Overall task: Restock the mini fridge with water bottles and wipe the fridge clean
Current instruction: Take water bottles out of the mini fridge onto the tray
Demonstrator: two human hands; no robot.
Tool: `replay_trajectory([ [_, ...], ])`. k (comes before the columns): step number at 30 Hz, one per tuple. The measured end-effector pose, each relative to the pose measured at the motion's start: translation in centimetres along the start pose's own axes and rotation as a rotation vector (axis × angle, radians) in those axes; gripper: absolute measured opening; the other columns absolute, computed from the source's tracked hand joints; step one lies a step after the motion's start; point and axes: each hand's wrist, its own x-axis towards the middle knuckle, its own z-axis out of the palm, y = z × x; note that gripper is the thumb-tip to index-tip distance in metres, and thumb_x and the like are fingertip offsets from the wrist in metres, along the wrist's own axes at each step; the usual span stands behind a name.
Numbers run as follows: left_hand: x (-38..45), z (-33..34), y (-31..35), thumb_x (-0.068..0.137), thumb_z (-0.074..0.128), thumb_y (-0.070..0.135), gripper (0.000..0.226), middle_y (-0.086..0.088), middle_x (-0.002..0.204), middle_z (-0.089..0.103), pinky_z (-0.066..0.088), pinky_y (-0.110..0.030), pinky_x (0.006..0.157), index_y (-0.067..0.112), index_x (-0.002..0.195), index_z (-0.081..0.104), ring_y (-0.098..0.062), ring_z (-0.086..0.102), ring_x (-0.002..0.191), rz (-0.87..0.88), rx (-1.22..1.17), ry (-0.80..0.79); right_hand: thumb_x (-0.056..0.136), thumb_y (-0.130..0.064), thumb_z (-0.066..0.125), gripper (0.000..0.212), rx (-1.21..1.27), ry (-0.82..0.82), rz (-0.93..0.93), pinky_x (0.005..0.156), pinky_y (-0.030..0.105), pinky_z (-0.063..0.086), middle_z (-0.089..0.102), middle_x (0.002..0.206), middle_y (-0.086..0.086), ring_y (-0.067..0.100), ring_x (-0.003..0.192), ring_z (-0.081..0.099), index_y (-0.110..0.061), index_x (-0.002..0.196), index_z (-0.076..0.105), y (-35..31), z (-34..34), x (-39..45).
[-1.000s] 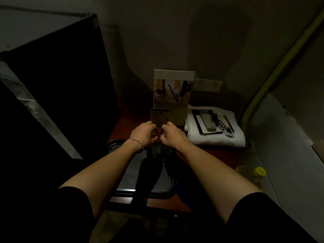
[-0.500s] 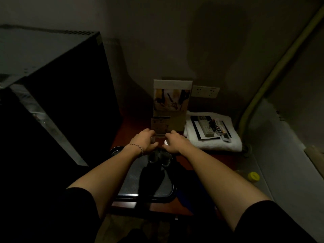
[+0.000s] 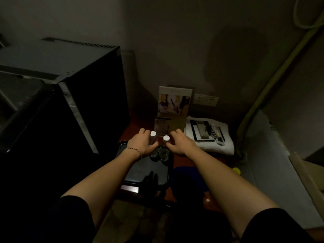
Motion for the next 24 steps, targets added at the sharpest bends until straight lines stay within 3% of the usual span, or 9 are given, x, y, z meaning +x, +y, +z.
replay_trajectory([
  [9, -7.5, -0.1, -0.1, 0.086, 0.055, 0.064, 0.060, -0.003, 0.124, 0.050, 0.053, -0.039, 0.083, 0.020, 0.127, 0.050, -0.025, 0.059, 0.108, 0.059, 0.036, 0.072, 0.095, -0.044, 0.053, 0.045, 0.003, 0.060, 0.079, 0.094, 0.049, 0.050, 0.042, 0.133, 0.006, 0.030, 0.116, 0.055, -0.018, 0.132, 0.049, -2.7, 0.9, -9.4],
  [16, -17.0, -0.8, -1.3, 0.086, 0.057, 0.061, 0.060, -0.004, 0.130, 0.049, 0.051, -0.043, 0.092, 0.018, 0.129, 0.050, -0.025, 0.056, 0.114, 0.175, 0.032, 0.005, 0.097, -0.045, 0.053, 0.045, 0.012, 0.070, 0.176, 0.091, 0.049, 0.051, 0.040, 0.132, 0.006, 0.031, 0.114, 0.055, -0.017, 0.131, 0.046, -7.3, 3.4, -20.2],
  [24, -27.0, -1.9, -3.6, 0.086, 0.058, 0.060, 0.062, -0.006, 0.130, 0.050, 0.052, -0.041, 0.091, 0.017, 0.130, 0.050, -0.025, 0.056, 0.112, 0.251, 0.056, -0.054, 0.097, -0.044, 0.053, 0.046, 0.028, 0.104, 0.260, 0.090, 0.047, 0.050, 0.041, 0.131, 0.005, 0.031, 0.112, 0.057, -0.017, 0.134, 0.045, -12.6, 7.4, -32.0],
])
